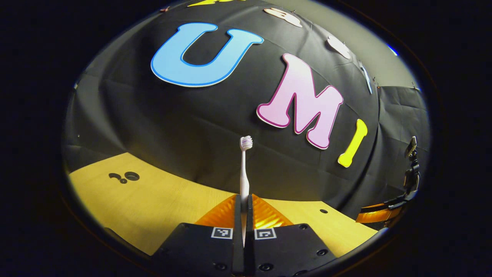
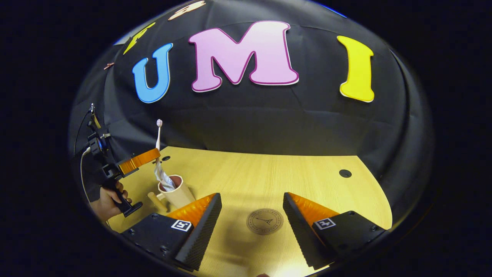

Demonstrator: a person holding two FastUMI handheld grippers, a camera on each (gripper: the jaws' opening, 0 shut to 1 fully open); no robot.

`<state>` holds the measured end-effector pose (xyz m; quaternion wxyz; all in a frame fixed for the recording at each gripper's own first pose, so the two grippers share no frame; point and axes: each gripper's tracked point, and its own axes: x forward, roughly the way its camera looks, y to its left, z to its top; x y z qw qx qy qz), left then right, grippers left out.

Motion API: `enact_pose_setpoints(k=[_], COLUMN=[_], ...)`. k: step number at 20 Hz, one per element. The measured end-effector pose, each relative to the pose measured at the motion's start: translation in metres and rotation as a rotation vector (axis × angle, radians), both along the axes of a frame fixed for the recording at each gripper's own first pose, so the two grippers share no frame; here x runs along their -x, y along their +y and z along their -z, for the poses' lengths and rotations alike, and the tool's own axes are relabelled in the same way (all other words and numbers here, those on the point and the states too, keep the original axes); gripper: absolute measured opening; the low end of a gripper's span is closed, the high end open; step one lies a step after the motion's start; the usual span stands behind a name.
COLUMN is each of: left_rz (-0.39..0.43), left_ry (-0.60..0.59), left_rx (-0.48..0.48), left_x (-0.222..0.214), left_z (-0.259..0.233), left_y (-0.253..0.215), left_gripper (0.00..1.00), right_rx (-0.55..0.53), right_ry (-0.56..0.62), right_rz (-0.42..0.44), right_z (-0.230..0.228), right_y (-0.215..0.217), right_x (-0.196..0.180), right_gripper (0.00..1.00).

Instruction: Put the toothbrush and toothpaste on the desktop into the cup, then pick up the cup and place it on the coaster on the desktop.

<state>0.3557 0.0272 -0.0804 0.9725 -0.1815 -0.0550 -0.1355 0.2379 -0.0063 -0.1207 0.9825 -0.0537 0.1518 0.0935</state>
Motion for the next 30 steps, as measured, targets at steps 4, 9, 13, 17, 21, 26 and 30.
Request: enact_pose_setpoints(k=[4, 9, 13, 17, 21, 26, 30], left_rz=[0.031, 0.050, 0.035, 0.027, 0.046, 0.110, 0.127], left_ry=[0.005, 0.025, 0.054, 0.124, 0.210, 0.333, 0.443], left_rx=[-0.019, -0.087, -0.104, -0.195, -0.268, -0.340, -0.394], left_x=[-0.008, 0.003, 0.019, 0.047, 0.075, 0.094, 0.099], left_z=[0.022, 0.045, 0.042, 0.045, 0.051, 0.071, 0.088], left_y=[-0.011, -0.015, -0.007, -0.001, -0.008, -0.023, -0.027], left_gripper=[0.06, 0.09, 0.30, 0.90, 0.97, 0.98, 0.98], right_rx=[-0.019, -0.013, -0.020, -0.009, -0.020, -0.030, -0.089], right_ry=[0.011, 0.032, 0.031, 0.014, 0.005, 0.009, 0.030], right_rz=[0.034, 0.056, 0.064, 0.078, 0.113, 0.138, 0.157], right_z=[0.011, 0.024, 0.023, 0.009, -0.005, -0.012, -0.011], right_y=[-0.012, -0.021, -0.024, -0.043, -0.070, -0.097, -0.110], right_x=[0.006, 0.017, 0.020, 0.026, 0.036, 0.054, 0.071], right_gripper=[0.99, 0.98, 0.99, 0.99, 0.98, 0.98, 0.98])
